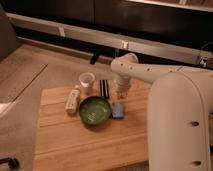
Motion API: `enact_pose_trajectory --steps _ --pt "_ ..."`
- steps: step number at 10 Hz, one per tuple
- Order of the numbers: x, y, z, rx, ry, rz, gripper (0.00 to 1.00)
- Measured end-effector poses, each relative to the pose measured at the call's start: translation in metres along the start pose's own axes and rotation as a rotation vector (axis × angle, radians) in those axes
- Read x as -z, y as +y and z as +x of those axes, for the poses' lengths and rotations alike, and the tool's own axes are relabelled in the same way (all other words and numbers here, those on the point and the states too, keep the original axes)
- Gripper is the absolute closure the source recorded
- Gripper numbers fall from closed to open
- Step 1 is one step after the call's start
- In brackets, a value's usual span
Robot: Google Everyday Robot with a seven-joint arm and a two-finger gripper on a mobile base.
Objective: Place the pepper on the white sponge
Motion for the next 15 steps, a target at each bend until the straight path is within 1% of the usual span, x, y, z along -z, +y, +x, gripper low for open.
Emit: enact_pose_trajectory --steps 2,3,5,6,7,9,10,11,12,13,15 --pt "-0.018 0.003 0.027 0.016 0.062 0.003 1.0" --pt "-0.023 0.002 0.038 0.013 0.089 0.016 1.0" --pt "-0.028 -0.003 0.056 0.008 0.133 0.06 1.0" --pt "-0.029 -0.004 0.06 0.009 0.142 0.075 0.98" --pt "-0.031 -0.003 0.062 0.013 0.15 0.088 0.88" --pt "-0.03 0.008 0.058 0.039 0.148 0.105 0.69" --pt "-0.029 0.013 0.054 0.057 0.142 0.121 0.57" --pt "-0.027 0.017 0.05 0.069 0.134 0.133 0.48" --pt "-0.022 0.02 0.041 0.083 0.116 0.151 0.38" --pt "-0.015 0.024 0.032 0.1 0.096 0.168 0.35" --pt "-0.003 0.034 0.016 0.134 0.062 0.196 0.34"
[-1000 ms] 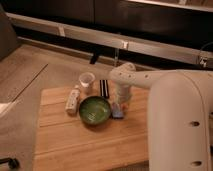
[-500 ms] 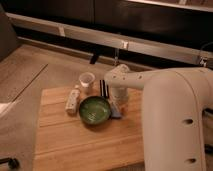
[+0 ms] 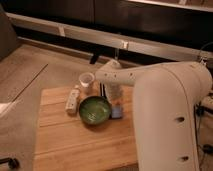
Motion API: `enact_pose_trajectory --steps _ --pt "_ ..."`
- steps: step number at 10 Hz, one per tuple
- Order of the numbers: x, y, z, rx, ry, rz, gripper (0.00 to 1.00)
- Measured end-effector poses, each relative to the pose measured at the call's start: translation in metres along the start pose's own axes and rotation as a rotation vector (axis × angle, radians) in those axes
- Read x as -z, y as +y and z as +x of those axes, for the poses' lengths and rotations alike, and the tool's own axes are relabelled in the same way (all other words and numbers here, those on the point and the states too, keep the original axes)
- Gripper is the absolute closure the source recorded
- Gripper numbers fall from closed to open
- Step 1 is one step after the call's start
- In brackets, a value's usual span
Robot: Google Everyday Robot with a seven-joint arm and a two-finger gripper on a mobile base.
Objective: Place the pepper on the white sponge
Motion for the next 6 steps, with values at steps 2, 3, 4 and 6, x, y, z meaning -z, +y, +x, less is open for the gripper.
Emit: enact_pose_trajectory --steps 2,3,4,6 --pt "0.0 0.012 -0.005 0.025 -0.002 0.004 0.34" --pt "-0.002 0.016 -0.004 0.03 0.002 0.001 0.34" --pt "-0.005 0.018 -0.002 0.031 0.009 0.0 0.34" --pt "-0.007 0.019 0.0 0.025 0.014 -0.002 0.34"
